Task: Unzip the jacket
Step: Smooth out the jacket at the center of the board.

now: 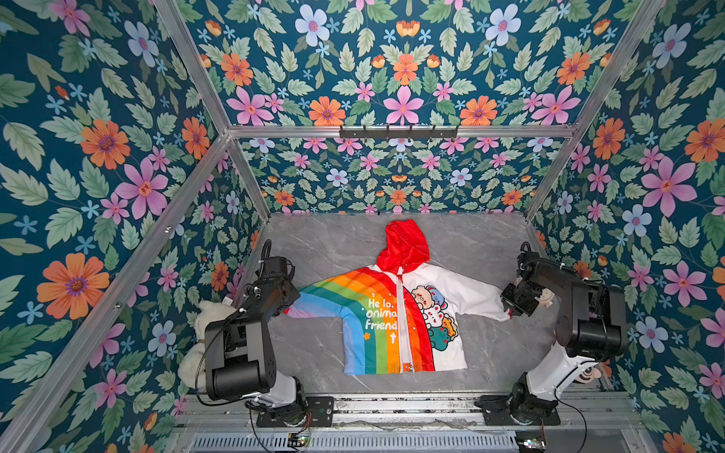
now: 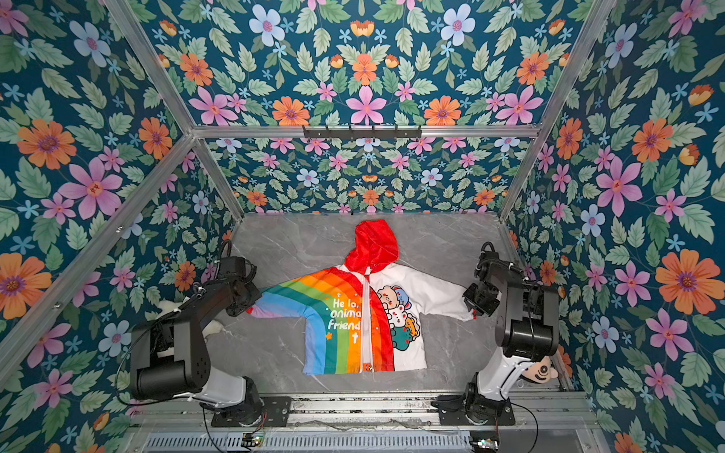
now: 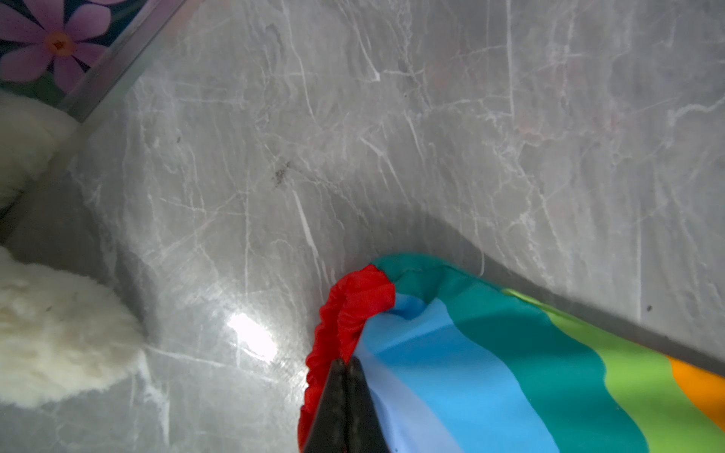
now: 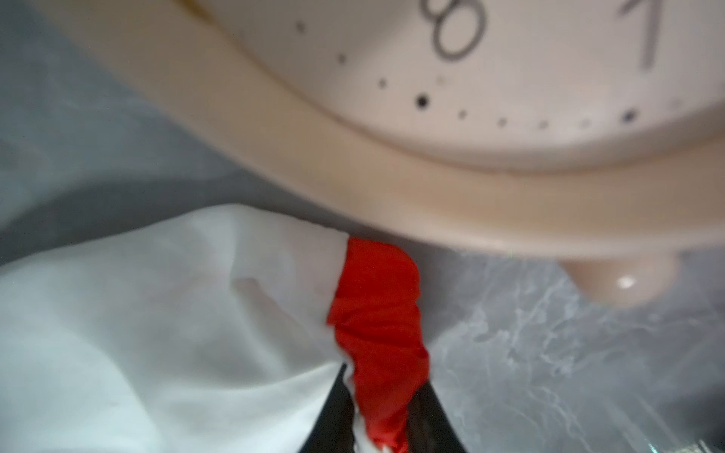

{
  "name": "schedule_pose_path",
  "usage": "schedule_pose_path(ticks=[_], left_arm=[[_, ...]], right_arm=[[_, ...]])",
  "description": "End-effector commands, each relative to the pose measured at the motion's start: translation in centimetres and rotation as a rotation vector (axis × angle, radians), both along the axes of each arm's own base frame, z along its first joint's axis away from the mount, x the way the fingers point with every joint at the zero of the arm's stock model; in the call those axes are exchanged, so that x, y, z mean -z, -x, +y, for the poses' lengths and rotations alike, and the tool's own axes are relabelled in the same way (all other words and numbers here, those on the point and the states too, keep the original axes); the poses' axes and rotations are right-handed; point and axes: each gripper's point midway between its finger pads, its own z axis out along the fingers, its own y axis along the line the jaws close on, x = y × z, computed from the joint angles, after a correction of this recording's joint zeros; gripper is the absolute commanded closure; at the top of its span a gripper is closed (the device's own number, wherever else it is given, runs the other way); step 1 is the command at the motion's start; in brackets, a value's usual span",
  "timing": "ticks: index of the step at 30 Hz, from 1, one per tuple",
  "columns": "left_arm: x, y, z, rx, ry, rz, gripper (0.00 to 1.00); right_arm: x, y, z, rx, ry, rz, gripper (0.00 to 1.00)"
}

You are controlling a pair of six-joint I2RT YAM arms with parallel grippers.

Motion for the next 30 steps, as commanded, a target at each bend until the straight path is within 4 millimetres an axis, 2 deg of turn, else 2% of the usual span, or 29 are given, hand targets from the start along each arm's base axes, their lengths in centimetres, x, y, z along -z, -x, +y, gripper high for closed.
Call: schedule_pose_path(ticks=[1, 9, 17, 18, 19, 21, 23, 25, 26, 28, 30], left_arm=[[0.0, 0.4, 0.4, -0.01, -0.014, 0.019, 1.0], [0.0, 0.7, 0.8, -0.026, -0.026, 0.025, 1.0], [0.1, 0.7, 0.8, -0.029, -0.02, 0.024, 1.0], [0.0, 0.7, 0.7, -0.028, -0.017, 0.019, 0.94], [-0.2, 0.6, 0.6, -0.026, -0.013, 0.012, 0.79], [-0.9, 0.5, 0.6, -0.025, -0.012, -0.011, 0.51], [-1.8, 0.6, 0.9, -0.038, -0.03, -0.027, 0.24], [-3.0, 1.0, 1.5, -0.065, -0.065, -0.039, 0.04], [-3.7, 1.2, 1.8, -0.079, -0.082, -0.05, 0.01], [-5.2, 1.7, 2.5, -0.112, -0.117, -0.079, 0.01], [-6.6, 1.9, 2.7, -0.124, -0.136, -0.117, 0.01]], right_arm=[[0.0, 0.2, -0.7, -0.001, 0.037, 0.006, 0.87], [-1.9, 0.8, -3.4, 0.072, 0.134, -0.029, 0.94], [-1.8, 0.8, -3.4, 0.066, 0.122, -0.026, 0.91], [-2.1, 0.7, -3.3, 0.062, 0.119, -0.034, 0.85], [-2.5, 0.3, -3.1, 0.055, 0.111, -0.063, 0.73], [-4.2, -0.5, -2.5, 0.048, 0.092, -0.147, 0.54], [-5.8, -0.6, -2.3, 0.042, 0.114, -0.191, 0.44], [-7.6, -0.4, -2.4, 0.044, 0.159, -0.231, 0.37], [-8.3, -0.2, -2.5, 0.047, 0.182, -0.243, 0.36], [-10.3, 0.0, -2.2, 0.04, 0.231, -0.297, 0.35], [-11.7, -0.4, -0.8, 0.001, 0.232, -0.365, 0.36]])
